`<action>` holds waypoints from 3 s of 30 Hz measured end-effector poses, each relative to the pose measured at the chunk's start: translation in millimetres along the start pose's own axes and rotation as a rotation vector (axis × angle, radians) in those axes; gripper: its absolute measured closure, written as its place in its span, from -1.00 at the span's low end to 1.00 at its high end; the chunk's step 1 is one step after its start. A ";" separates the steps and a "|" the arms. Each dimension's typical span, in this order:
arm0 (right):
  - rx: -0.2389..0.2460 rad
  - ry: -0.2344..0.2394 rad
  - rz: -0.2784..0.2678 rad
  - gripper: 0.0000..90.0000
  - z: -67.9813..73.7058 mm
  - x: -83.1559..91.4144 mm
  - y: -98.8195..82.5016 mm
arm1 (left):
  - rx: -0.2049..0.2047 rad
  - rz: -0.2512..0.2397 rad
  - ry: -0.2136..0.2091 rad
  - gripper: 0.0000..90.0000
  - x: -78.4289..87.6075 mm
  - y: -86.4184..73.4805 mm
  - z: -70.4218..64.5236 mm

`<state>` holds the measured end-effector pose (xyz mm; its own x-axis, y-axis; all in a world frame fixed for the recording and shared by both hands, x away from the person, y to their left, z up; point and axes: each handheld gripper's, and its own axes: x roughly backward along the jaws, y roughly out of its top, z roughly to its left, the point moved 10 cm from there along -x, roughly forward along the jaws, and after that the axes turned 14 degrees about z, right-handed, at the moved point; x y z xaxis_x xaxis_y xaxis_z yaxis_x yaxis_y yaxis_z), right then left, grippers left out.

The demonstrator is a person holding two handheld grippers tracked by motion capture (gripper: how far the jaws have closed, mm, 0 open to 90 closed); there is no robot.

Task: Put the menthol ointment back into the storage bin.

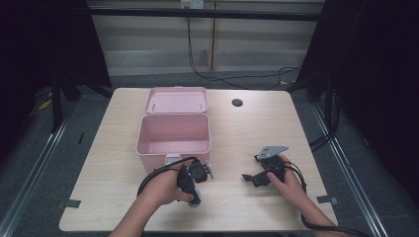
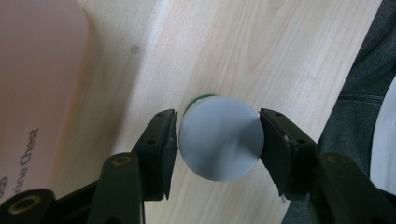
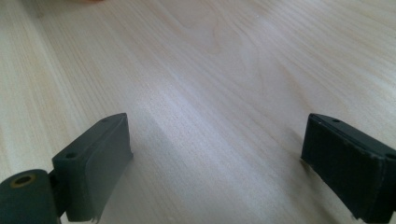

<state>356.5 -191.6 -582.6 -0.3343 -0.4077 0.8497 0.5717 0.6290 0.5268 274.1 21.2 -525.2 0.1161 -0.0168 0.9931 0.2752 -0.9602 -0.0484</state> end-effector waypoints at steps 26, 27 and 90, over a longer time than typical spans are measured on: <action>0.000 0.000 0.000 -0.83 0.0 0.0 0.0 | 0.071 0.062 -0.051 0.12 8.1 -5.8 1.6; 0.000 0.000 0.000 -0.83 0.0 0.0 0.0 | 0.075 0.060 -0.054 0.12 10.7 -6.6 1.5; 0.001 0.002 0.002 -0.83 0.1 0.1 -0.1 | 0.363 0.025 -0.081 0.12 146.2 -48.2 75.4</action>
<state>356.3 -191.7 -582.6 -0.3313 -0.4078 0.8509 0.5717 0.6306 0.5248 349.8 86.0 -385.7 0.1983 -0.0028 0.9801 0.5902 -0.7980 -0.1217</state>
